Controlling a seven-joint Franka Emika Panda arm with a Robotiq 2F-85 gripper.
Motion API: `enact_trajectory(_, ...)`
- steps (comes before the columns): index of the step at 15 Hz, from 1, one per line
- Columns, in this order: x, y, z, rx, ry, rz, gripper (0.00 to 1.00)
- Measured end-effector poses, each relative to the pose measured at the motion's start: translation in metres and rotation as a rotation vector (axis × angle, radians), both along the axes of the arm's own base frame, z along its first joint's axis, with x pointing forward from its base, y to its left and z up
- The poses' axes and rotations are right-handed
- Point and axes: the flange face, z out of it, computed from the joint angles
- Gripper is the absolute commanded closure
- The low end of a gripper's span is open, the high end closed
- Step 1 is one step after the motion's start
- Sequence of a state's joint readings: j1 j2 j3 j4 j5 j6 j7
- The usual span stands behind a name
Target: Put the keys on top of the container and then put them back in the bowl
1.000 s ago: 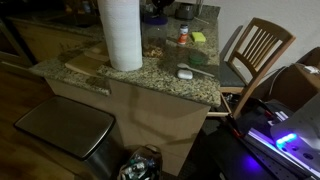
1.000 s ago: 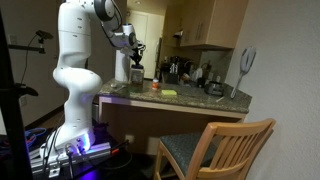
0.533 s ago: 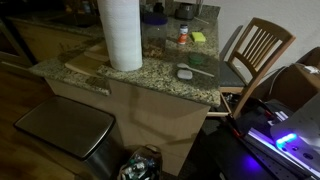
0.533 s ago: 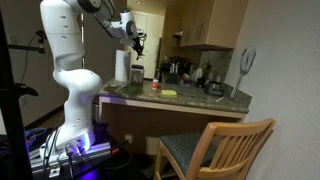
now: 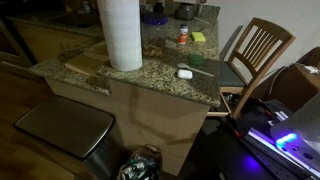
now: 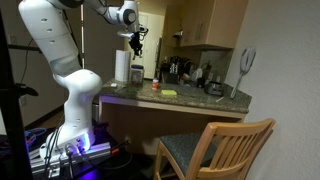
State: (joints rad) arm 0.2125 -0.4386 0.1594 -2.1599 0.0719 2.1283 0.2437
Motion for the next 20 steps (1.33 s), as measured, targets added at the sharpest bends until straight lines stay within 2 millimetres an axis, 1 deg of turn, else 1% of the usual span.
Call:
enact_trajectory(2,-0.012,-0.012,-0.010,-0.020,0.091,-0.012,0.96)
enact_trajectory(4,-0.021,-0.017,-0.026,-0.022,0.166,-0.018,0.96)
enact_trajectory(5,-0.024,-0.017,-0.039,-0.014,0.204,-0.020,0.96)
enact_trajectory(7,-0.029,-0.017,-0.070,0.008,0.277,-0.026,0.96)
enact_trajectory(8,-0.032,-0.018,-0.086,0.012,0.310,-0.032,0.84)
enact_trajectory(10,-0.036,-0.020,-0.114,0.020,0.359,-0.044,0.84)
enact_trajectory(11,-0.037,-0.021,-0.121,0.020,0.367,-0.047,0.84)
enact_trajectory(12,-0.037,-0.021,-0.123,0.020,0.369,-0.049,0.96)
enact_trajectory(16,-0.035,-0.019,-0.127,0.009,0.354,-0.052,0.96)
enact_trajectory(18,-0.026,-0.017,-0.139,0.016,0.320,-0.058,0.96)
enact_trajectory(20,-0.015,-0.013,-0.158,0.024,0.291,-0.064,0.96)
